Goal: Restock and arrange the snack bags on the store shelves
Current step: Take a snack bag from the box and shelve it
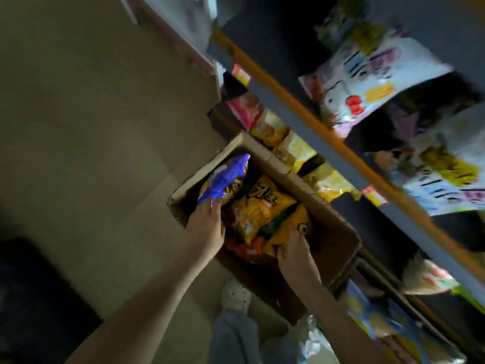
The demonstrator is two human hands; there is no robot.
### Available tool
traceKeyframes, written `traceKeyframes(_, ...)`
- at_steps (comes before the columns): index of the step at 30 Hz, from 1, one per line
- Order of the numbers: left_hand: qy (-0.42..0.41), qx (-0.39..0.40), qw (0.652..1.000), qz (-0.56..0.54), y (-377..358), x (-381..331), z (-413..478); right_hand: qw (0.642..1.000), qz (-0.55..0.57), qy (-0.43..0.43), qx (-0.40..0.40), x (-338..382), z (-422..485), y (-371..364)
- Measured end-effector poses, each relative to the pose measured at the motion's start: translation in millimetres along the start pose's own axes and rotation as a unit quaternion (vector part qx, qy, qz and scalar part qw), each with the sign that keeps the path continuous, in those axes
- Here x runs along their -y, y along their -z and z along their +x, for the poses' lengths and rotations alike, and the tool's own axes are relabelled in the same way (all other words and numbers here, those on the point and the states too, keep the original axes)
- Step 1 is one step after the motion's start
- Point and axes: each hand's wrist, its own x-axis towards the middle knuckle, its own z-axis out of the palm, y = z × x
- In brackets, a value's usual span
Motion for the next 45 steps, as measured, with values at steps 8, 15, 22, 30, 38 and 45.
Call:
traceKeyframes(8, 0.113, 0.052, 0.989, 0.077, -67.7, 36.2, 79.0, 1.000, -0.007, 0.023, -0.007, 7.3, 64.0, -46.6)
traceKeyframes(15, 0.103, 0.071, 0.982, 0.143, -63.9, 32.9, 83.0, 0.998, 0.010, 0.048, -0.025, 16.2, 63.5, -38.2)
traceKeyframes(22, 0.079, 0.130, 0.978, 0.141, -0.4, -7.6, 53.7, 0.993, -0.011, 0.115, -0.019, 46.3, 22.1, 13.9)
traceKeyframes(30, 0.104, 0.134, 0.984, -0.063, 121.9, -59.7, -20.9, 0.983, -0.097, 0.153, -0.011, 51.8, -60.8, 74.7)
traceKeyframes(38, 0.047, 0.224, 0.887, -0.401, 265.8, -100.1, -102.1, 0.960, -0.113, 0.245, -0.076, 33.9, -193.9, 146.0)
traceKeyframes(45, -0.049, 0.327, 0.857, -0.396, 389.6, -136.3, -193.9, 0.882, -0.096, 0.366, -0.282, 53.1, -298.1, 223.9)
